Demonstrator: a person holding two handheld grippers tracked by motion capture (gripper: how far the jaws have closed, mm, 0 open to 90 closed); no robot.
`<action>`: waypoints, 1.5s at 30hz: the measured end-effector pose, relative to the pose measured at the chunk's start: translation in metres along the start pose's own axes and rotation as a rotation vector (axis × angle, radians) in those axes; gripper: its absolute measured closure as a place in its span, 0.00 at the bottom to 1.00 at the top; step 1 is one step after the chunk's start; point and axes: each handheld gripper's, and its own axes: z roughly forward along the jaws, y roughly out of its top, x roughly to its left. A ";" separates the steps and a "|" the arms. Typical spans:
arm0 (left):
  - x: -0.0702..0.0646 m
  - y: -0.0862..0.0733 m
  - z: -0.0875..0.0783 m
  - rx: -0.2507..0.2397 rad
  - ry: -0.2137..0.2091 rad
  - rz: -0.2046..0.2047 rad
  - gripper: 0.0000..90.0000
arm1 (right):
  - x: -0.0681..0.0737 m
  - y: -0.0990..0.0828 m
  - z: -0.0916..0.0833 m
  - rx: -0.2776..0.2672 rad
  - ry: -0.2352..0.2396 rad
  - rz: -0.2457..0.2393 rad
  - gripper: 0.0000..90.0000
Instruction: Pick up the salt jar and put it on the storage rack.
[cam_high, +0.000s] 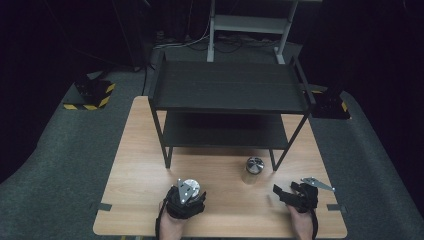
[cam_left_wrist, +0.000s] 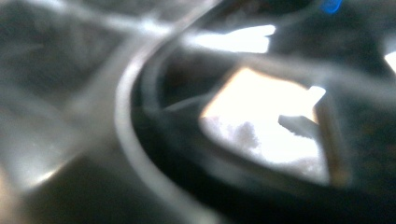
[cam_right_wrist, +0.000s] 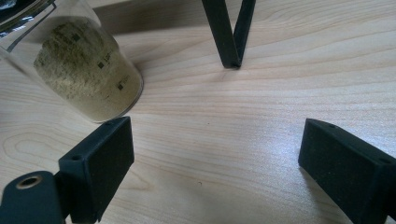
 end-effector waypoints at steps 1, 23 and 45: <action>0.000 0.001 0.000 -0.002 -0.001 -0.003 0.34 | 0.000 0.000 0.000 -0.001 0.001 0.001 0.11; 0.011 0.048 -0.011 -0.021 -0.056 0.044 0.34 | -0.001 -0.003 -0.001 -0.015 0.004 0.004 0.11; 0.022 0.102 -0.019 -0.044 -0.096 0.089 0.34 | -0.001 -0.004 -0.002 -0.020 0.006 -0.003 0.11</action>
